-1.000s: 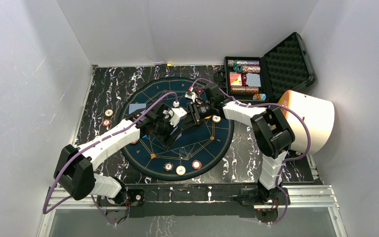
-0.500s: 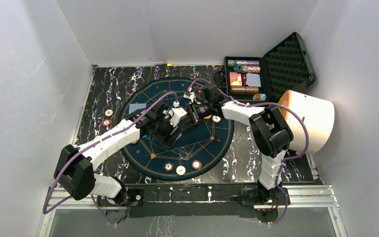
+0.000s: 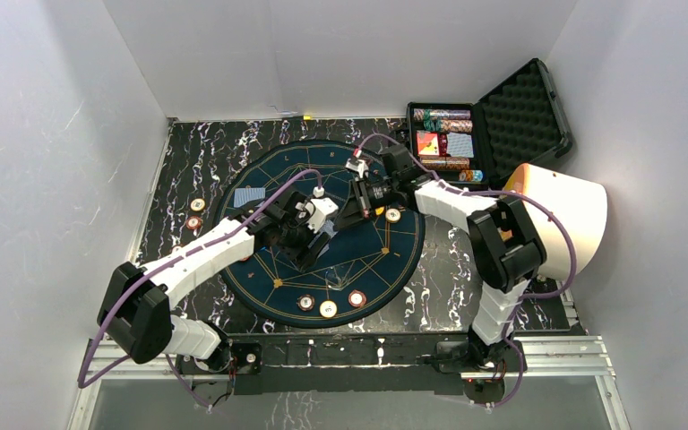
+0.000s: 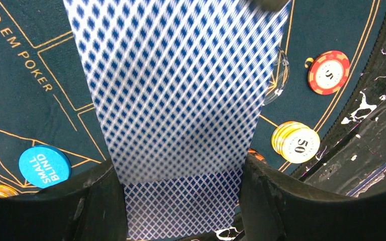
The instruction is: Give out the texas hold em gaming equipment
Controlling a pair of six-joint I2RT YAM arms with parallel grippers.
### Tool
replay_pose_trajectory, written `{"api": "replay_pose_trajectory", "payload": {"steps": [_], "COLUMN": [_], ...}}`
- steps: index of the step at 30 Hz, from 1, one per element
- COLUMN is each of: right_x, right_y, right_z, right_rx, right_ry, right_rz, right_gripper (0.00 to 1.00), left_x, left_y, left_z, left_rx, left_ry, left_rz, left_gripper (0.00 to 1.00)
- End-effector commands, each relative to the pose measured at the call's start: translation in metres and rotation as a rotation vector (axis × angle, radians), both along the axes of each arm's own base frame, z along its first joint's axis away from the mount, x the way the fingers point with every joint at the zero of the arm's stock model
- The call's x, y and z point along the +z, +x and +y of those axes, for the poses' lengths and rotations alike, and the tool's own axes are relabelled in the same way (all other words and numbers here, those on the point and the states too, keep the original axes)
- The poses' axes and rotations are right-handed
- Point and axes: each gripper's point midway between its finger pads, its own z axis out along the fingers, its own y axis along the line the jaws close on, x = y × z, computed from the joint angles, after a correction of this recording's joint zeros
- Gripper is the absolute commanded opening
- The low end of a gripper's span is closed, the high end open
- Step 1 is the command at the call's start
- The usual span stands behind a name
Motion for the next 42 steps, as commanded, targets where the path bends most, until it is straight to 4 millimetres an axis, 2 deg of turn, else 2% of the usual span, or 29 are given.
{"api": "replay_pose_trajectory", "payload": {"steps": [1, 2, 3, 4, 5, 7, 10, 12, 15, 23, 26, 27, 30, 32, 35, 38, 42], "right_x": [0.026, 0.022, 0.026, 0.016, 0.005, -0.028, -0.072, -0.091, -0.104, -0.124, -0.122, -0.117, -0.094, -0.071, -0.042, -0.013, 0.017], "right_y": [0.005, 0.006, 0.011, 0.028, 0.033, 0.051, 0.061, 0.061, 0.06, 0.045, 0.048, 0.051, 0.059, 0.063, 0.058, 0.037, 0.026], "right_z": [-0.013, -0.017, -0.034, -0.068, -0.086, -0.123, -0.158, -0.164, -0.181, -0.199, -0.202, -0.204, -0.209, -0.2, -0.151, -0.087, -0.039], "right_rx": [-0.039, -0.055, -0.107, -0.24, -0.305, -0.481, -0.645, -0.661, -0.719, -0.722, -0.72, -0.722, -0.738, -0.713, -0.582, -0.393, -0.274], "right_ry": [0.035, 0.023, 0.008, -0.057, -0.101, -0.304, -0.561, -0.602, -0.701, -0.802, -0.817, -0.824, -0.832, -0.777, -0.643, -0.352, -0.115], "right_rz": [-0.071, -0.06, -0.077, -0.078, -0.064, -0.072, -0.068, -0.013, -0.024, -0.011, -0.031, -0.049, -0.123, -0.207, -0.292, -0.216, -0.157], "right_gripper": [0.0, 0.0, 0.0, 0.0, 0.0, 0.0, 0.0, 0.0, 0.0, 0.0, 0.28, 0.38, 0.58, 0.7, 0.83, 0.89, 0.93], "left_x": [0.011, 0.011, 0.012, 0.015, 0.016, 0.018, 0.023, 0.026, 0.03, 0.034, 0.033, 0.032, 0.031, 0.031, 0.034, 0.034, 0.033], "left_y": [0.002, 0.003, 0.005, 0.007, 0.007, 0.007, 0.005, 0.004, 0.006, 0.008, 0.007, 0.006, 0.005, 0.004, 0.004, 0.004, 0.003], "left_z": [-0.003, -0.002, 0.0, 0.004, 0.006, 0.01, 0.011, 0.01, 0.009, 0.006, 0.006, 0.005, 0.006, 0.006, 0.004, 0.002, 0.001], "left_rx": [0.016, 0.024, 0.039, 0.065, 0.08, 0.128, 0.168, 0.161, 0.16, 0.146, 0.141, 0.137, 0.131, 0.123, 0.107, 0.094, 0.089], "left_ry": [-0.045, -0.042, -0.037, -0.036, -0.036, -0.038, -0.051, -0.057, -0.06, -0.071, -0.068, -0.067, -0.058, -0.06, -0.074, -0.081, -0.083], "left_rz": [-0.031, -0.032, -0.041, -0.048, -0.048, -0.044, -0.033, -0.037, -0.042, -0.046, -0.041, -0.037, -0.029, -0.03, -0.036, -0.036, -0.031], "left_gripper": [0.0, 0.0, 0.0, 0.0, 0.0, 0.0, 0.0, 0.0, 0.0, 0.0, 0.0, 0.0, 0.0, 0.0, 0.0, 0.0, 0.0]}}
